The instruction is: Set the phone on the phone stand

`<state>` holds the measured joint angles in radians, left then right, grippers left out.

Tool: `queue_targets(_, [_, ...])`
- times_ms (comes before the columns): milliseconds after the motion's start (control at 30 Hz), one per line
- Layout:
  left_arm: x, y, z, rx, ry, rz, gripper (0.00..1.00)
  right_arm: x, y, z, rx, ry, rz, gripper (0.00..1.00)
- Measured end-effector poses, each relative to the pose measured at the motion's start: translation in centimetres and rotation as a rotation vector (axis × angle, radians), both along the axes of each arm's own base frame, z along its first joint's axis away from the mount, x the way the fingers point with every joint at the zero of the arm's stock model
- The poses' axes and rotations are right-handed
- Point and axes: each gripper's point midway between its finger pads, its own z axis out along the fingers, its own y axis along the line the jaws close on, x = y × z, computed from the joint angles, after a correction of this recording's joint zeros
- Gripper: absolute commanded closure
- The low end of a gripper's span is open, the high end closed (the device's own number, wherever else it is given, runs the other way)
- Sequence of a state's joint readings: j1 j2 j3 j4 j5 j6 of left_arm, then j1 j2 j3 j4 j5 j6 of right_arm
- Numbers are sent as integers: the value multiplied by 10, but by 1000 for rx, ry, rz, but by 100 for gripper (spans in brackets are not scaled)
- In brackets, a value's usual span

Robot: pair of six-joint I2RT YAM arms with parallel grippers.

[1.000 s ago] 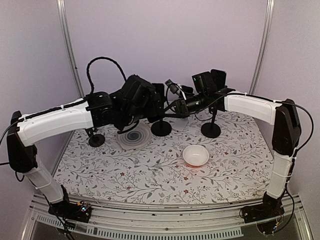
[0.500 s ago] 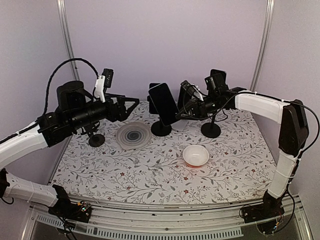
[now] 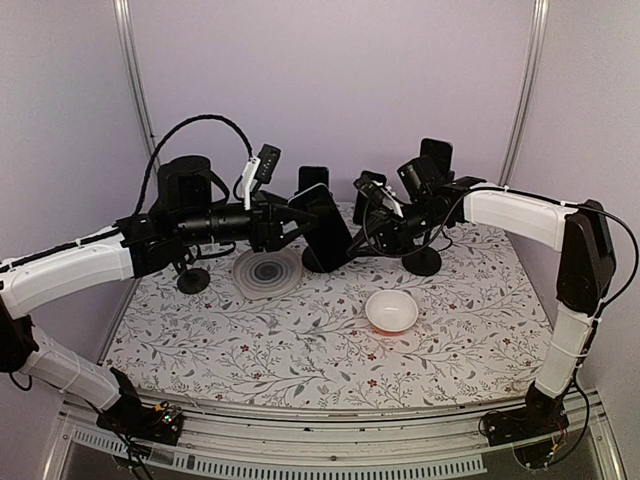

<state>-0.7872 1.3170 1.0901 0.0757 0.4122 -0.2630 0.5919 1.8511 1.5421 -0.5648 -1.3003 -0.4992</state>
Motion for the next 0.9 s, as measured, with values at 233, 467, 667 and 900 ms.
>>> queue_targets(233, [-3,-10,8,-16,-20,-69,90,-9,1,4,21,-24,32,99])
queue_targets(467, [-5,-11,7,-16,-13,-95,100,-9,1,4,23,-37,31,55])
queue_targets(667, [-8,-10,-2,18,-3,-114,100,-6,-1,9,-3,-72,-9,31])
queue_targets(900, [0,15,-11,86,34,-39,100,2,-17,36,-6,-174,-96,27])
